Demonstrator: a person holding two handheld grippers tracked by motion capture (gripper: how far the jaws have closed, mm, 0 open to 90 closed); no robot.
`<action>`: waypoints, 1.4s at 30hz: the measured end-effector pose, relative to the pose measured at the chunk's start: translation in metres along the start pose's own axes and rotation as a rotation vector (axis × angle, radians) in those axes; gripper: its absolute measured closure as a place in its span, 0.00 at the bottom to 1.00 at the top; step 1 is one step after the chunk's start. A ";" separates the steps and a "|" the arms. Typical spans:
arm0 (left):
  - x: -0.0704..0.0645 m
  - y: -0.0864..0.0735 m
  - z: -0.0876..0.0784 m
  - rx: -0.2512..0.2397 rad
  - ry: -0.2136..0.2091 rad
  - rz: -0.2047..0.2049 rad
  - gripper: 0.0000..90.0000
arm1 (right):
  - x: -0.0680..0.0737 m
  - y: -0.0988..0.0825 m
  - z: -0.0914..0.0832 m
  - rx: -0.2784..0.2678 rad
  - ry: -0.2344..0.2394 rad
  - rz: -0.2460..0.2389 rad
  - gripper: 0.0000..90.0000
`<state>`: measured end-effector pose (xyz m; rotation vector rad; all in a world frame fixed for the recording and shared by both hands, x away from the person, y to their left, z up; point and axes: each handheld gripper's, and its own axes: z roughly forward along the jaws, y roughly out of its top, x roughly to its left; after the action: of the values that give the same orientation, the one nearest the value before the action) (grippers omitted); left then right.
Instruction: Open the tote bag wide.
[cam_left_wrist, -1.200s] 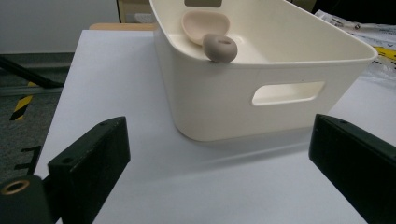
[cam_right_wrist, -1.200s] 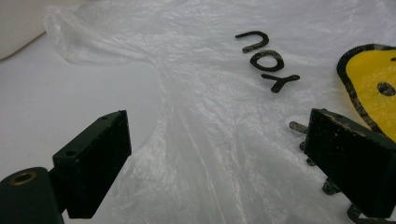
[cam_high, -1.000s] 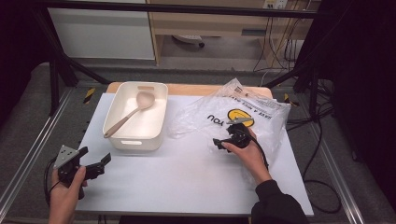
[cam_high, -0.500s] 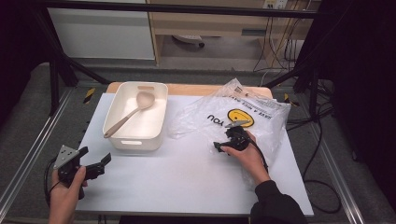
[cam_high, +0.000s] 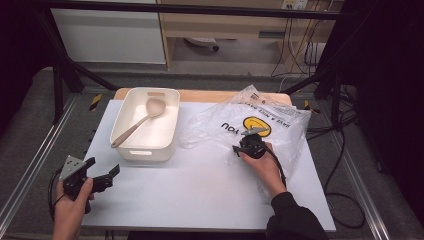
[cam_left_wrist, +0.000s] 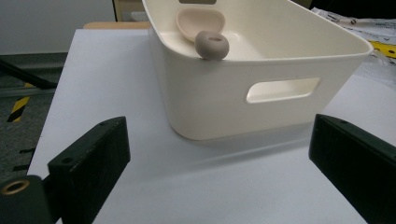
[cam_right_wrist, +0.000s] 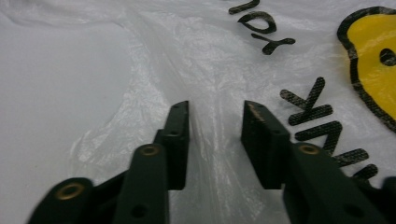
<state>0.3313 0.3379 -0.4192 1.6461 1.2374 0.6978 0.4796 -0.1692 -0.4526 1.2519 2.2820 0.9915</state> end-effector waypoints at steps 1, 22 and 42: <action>0.000 0.000 0.000 0.004 0.001 0.000 0.05 | -0.002 0.000 0.001 -0.008 -0.001 0.015 0.84; -0.001 0.000 -0.002 0.000 -0.002 0.004 0.05 | 0.022 -0.009 -0.022 0.004 0.090 0.061 0.99; -0.001 0.001 -0.002 0.000 -0.006 0.005 0.05 | 0.017 -0.016 -0.021 -0.008 0.080 -0.100 0.05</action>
<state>0.3299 0.3373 -0.4178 1.6512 1.2294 0.6954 0.4482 -0.1692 -0.4489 1.1018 2.3737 1.0309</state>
